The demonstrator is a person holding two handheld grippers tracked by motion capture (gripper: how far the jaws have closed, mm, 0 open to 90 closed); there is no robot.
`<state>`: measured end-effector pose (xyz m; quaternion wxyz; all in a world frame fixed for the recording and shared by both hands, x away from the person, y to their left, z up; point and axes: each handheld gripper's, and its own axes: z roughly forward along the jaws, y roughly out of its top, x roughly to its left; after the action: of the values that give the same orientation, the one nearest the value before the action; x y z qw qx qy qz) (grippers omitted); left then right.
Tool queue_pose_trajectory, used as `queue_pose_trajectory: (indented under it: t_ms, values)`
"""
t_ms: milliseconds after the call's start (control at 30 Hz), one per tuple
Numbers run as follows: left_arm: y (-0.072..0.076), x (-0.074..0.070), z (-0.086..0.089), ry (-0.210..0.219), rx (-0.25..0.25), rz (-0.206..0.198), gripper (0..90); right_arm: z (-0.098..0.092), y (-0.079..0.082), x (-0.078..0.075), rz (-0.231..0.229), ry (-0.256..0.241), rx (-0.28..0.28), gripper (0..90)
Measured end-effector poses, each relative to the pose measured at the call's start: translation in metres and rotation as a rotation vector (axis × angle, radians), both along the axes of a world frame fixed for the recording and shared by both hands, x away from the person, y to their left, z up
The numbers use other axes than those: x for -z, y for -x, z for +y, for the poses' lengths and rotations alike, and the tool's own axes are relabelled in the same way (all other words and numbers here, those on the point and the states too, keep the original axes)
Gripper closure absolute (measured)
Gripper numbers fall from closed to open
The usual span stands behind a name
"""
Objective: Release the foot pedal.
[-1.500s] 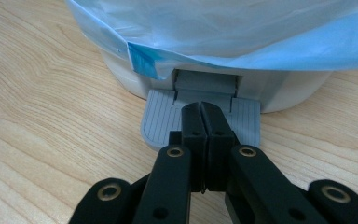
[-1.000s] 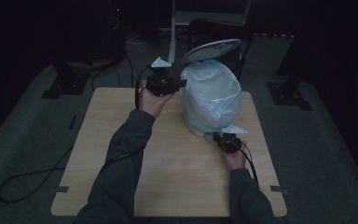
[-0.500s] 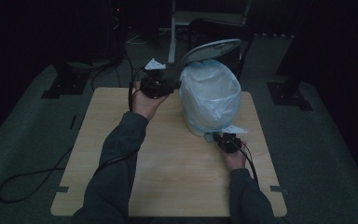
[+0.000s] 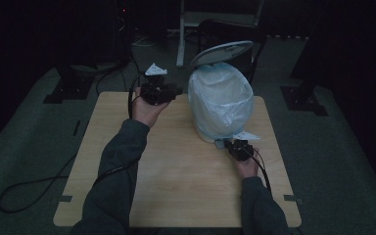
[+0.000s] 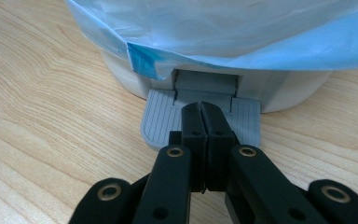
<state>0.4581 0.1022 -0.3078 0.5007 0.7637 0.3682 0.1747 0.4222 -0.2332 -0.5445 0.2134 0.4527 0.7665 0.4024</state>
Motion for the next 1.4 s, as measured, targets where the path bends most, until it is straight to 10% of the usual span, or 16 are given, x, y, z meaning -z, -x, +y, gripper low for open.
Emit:
queue_pose_trajectory:
  t_ms: [1400]
  values:
    - [0.002, 0.043, 0.013, -0.008, -0.02, 0.067, 64.6, 0.001, 0.001, -0.002, -0.016, 0.009, 0.003, 89.2]
